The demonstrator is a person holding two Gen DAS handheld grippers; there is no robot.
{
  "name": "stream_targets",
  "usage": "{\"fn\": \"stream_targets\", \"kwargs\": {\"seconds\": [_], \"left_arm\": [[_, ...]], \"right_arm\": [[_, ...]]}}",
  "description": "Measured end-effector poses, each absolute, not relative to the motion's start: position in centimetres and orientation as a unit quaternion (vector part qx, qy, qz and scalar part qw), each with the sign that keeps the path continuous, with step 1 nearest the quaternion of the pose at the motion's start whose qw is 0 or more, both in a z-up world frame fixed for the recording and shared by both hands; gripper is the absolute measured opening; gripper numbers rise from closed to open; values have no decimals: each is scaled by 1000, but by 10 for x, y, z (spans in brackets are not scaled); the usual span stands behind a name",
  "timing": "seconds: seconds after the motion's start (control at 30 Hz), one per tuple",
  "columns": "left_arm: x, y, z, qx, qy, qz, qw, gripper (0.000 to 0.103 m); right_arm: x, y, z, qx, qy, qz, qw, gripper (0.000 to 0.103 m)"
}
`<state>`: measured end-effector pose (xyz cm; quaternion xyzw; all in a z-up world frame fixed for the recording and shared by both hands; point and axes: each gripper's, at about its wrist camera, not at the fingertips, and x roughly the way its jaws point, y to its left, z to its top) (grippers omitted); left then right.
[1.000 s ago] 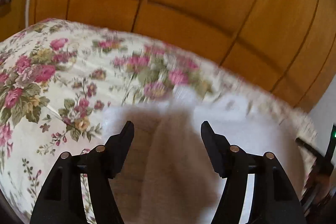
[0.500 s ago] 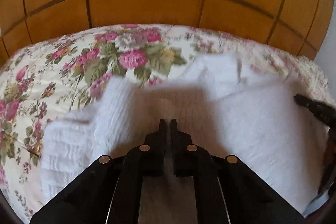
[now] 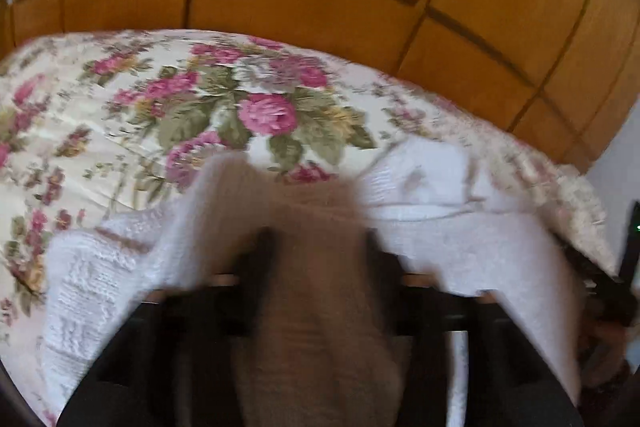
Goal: Fold small clothes
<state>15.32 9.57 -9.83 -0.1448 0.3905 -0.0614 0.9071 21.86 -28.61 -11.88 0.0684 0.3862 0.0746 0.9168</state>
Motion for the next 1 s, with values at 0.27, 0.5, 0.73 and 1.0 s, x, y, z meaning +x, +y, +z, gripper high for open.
{"fn": "stream_targets", "kwargs": {"seconds": [0.27, 0.5, 0.73, 1.0], "left_arm": [[89, 112, -91, -131, 350, -30, 927, 60], [35, 140, -87, -190, 308, 5, 932, 60], [26, 128, -101, -139, 333, 15, 932, 41], [-9, 137, -96, -175, 320, -6, 931, 36]], "right_arm": [[216, -291, -120, 87, 375, 82, 919, 3], [165, -282, -75, 84, 306, 111, 942, 20], [173, -267, -114, -1, 373, 98, 922, 12], [167, -286, -112, 66, 351, 98, 929, 22]]}}
